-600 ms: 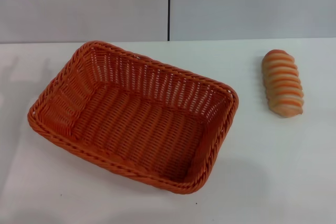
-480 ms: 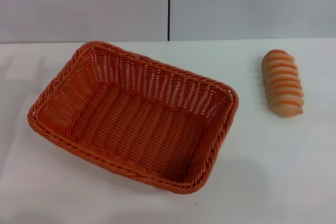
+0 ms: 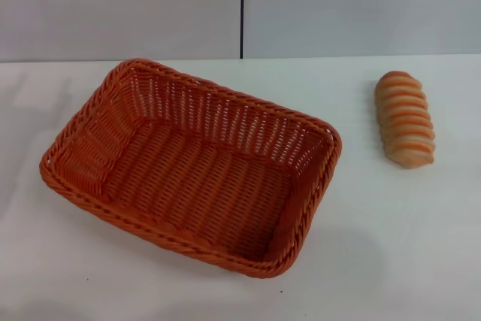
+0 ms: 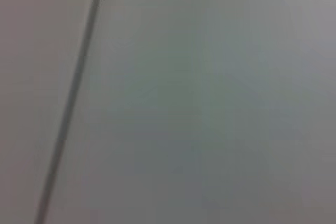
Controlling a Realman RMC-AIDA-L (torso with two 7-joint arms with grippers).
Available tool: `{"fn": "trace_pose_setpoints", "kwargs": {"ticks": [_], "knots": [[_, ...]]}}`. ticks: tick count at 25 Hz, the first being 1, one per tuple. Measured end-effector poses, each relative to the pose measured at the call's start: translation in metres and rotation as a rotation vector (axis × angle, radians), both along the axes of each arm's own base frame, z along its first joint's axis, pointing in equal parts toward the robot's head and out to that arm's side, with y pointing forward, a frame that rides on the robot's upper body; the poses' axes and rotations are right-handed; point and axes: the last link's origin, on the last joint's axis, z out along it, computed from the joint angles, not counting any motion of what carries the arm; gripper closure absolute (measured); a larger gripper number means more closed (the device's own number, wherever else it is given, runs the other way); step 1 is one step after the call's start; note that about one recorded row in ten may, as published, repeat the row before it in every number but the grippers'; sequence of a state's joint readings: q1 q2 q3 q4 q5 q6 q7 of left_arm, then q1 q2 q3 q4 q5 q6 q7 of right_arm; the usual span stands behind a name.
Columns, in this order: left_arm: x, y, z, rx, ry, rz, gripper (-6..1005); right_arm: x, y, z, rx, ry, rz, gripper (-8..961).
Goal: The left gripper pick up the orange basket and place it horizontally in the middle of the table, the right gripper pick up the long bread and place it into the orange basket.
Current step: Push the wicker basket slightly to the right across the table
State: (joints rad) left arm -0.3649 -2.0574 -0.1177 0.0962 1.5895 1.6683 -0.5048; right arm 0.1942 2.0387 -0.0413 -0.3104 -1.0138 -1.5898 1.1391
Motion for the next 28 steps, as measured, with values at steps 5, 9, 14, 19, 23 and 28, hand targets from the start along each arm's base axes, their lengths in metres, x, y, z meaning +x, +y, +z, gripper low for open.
{"fn": "trace_pose_setpoints", "kwargs": {"ticks": [5, 9, 14, 19, 23, 28], "knots": [[0.014, 0.005, -0.002, -0.009, -0.002, -0.075, 210, 0.0, 0.0, -0.003, -0.008, 0.011, 0.001, 171], [0.016, 0.019, 0.003, -0.089, -0.059, -0.095, 210, 0.0, 0.002, -0.005, -0.015, 0.015, 0.001, 171], [0.03, 0.054, 0.031, -0.399, -0.109, -0.146, 211, 0.001, 0.002, -0.005, -0.018, 0.017, -0.002, 171], [0.069, 0.079, 0.053, -0.668, -0.019, -0.15, 212, 0.004, 0.001, -0.006, -0.024, 0.017, -0.023, 171], [0.097, 0.093, 0.058, -0.836, 0.19, -0.036, 212, 0.006, 0.001, -0.007, -0.037, 0.018, -0.041, 171], [0.114, 0.101, 0.054, -0.913, 0.377, 0.147, 213, 0.011, 0.002, -0.009, -0.045, 0.021, -0.073, 171]]}}
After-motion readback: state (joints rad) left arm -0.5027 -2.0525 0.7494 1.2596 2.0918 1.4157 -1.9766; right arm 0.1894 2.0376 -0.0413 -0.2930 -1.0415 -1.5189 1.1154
